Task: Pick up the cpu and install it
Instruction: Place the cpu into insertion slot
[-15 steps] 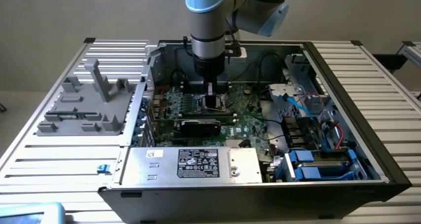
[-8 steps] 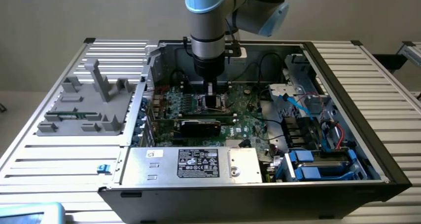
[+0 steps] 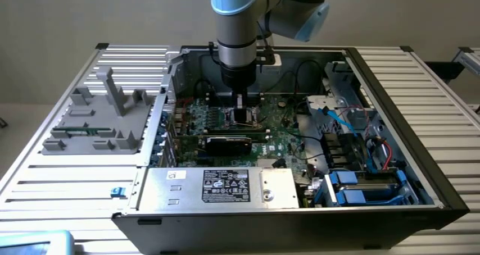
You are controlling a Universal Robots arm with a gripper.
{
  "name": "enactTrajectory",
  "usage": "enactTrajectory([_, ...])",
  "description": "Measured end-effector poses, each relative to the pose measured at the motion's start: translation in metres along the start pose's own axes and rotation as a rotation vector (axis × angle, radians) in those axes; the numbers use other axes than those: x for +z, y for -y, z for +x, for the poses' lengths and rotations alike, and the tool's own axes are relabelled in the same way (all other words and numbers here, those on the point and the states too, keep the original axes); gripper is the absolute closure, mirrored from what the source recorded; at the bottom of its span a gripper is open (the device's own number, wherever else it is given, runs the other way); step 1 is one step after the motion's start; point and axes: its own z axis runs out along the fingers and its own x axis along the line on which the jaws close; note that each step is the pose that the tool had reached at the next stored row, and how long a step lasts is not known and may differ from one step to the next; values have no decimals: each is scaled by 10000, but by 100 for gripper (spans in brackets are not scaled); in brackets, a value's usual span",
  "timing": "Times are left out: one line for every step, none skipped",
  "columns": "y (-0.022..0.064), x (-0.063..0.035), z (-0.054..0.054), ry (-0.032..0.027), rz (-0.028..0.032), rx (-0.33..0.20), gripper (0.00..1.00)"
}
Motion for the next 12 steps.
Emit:
enactTrajectory([0,0,0,0,0,0,44])
enactTrajectory([0,0,0,0,0,1,44])
enactTrajectory([0,0,0,0,0,1,44])
enactTrajectory([0,0,0,0,0,1,44])
enactTrajectory([1,0,0,1,0,1,44])
enactTrajectory([0,0,0,0,0,1,44])
enactTrajectory([0,0,0,0,0,1,44])
enactTrajectory([1,1,0,0,1,2,44])
enactTrajectory([1,1,0,0,0,1,44])
enactTrajectory([1,1,0,1,0,1,44])
enactTrajectory([2,2,0,0,0,1,44])
enactTrajectory([3,2,0,0,-1,1,44])
